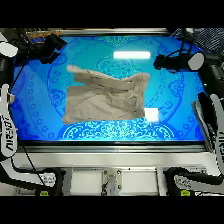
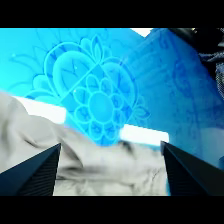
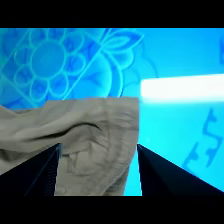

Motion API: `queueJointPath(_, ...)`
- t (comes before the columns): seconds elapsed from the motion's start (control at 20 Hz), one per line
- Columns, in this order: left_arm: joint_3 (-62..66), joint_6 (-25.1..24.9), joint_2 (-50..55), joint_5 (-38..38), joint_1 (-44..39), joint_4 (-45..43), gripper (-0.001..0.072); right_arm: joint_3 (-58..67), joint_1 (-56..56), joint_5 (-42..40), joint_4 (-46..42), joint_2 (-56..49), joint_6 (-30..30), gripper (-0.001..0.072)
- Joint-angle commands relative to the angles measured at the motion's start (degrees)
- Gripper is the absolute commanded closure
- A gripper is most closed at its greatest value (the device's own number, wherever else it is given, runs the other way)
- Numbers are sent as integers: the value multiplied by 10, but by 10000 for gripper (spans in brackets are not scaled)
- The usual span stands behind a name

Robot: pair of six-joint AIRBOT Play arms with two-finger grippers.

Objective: Fold the clothes and pants, and hang the long-sleeved shirts on hangers.

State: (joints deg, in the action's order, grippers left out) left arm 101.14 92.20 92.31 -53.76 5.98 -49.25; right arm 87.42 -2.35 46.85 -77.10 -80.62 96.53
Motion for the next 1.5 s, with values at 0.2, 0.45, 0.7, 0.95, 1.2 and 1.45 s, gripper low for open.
queueJointPath(0.2, -145, 0, -78, -156, 58, -204, 31, -71, 59, 102, 0, 124, -104, 206)
queueJointPath(0.45, -490, -3, -171, -103, 108, -203, 31, -213, 29, 117, 27, 227, -111, 206)
queueJointPath(0.7, -622, -89, -177, 9, 114, -99, 31, -256, -2, 116, 45, 240, -111, 206)
queueJointPath(0.95, -598, -90, -167, 74, 71, -80, 31, -256, -13, 106, 52, 240, -111, 206)
queueJointPath(1.2, -540, -89, -100, 10, 32, -82, 252, -257, -13, 107, 51, 240, -111, 205)
queueJointPath(1.45, -501, -94, -99, -23, 39, -82, 702, -311, 10, 108, 51, 237, -44, 203)
